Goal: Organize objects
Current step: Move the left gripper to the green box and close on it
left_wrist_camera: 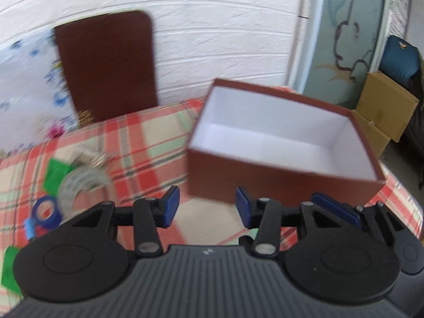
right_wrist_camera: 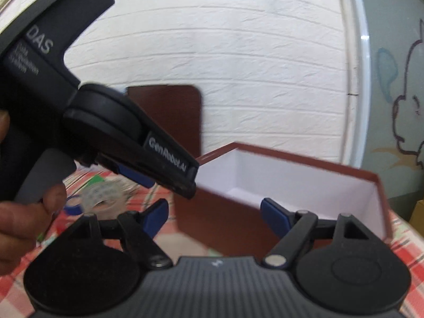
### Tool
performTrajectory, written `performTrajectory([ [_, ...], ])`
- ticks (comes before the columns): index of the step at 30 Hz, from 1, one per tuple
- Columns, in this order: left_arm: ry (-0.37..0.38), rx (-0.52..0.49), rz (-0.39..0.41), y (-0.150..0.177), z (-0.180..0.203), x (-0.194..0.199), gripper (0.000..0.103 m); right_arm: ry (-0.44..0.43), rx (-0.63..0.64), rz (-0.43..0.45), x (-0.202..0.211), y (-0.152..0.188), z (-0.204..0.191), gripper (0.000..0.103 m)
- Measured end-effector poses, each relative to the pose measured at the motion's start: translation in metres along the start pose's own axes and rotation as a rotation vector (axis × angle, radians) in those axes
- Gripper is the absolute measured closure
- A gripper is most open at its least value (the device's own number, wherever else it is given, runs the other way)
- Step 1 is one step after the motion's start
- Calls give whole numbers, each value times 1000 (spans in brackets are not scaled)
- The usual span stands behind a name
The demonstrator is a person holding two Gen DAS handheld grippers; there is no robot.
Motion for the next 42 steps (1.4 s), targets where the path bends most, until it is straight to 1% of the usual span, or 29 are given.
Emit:
performTrajectory([
  [3,-68,18,-31,21,-32,1,53,-65,-25,-69,-5,23,-50,24],
  [7,-147,56,-66,48,-74,3,49,-161,-63,-163,-23,44,-85,24],
  [13,-239,103,-104,86,-129,7,49,-245,11,-255,-44,56,-142,24],
  [18,-278,173,-147,111,-174,9,49,-300,78,-313,-60,63,-185,24],
  [20,-291,199,-157,118,-190,11,49,-323,95,-337,-57,68,-201,24],
  [27,-298,289,-202,148,-239,11,49,-381,164,-413,-71,85,-240,24],
  [30,-278,343,-229,157,-259,6,49,-397,190,-415,-76,88,-250,24],
  [32,-262,380,-239,156,-271,2,49,-402,201,-414,-83,87,-256,24],
  [34,-247,394,-231,151,-277,0,49,-411,195,-415,-92,86,-260,24],
  [39,-209,370,-192,133,-281,-8,49,-437,193,-417,-117,80,-267,24],
  [42,-192,339,-177,124,-280,-18,49,-470,191,-420,-135,76,-272,24],
])
Point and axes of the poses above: each gripper's, at about its wrist camera, not at the fingertips, and x roughly against the way its jaws point, z to its right, y to its underside, the point moved 3 cm from there along -x, roughly the way its jaws point, and after that the axes turned 15 degrees about -y, right-handed, at the moved point
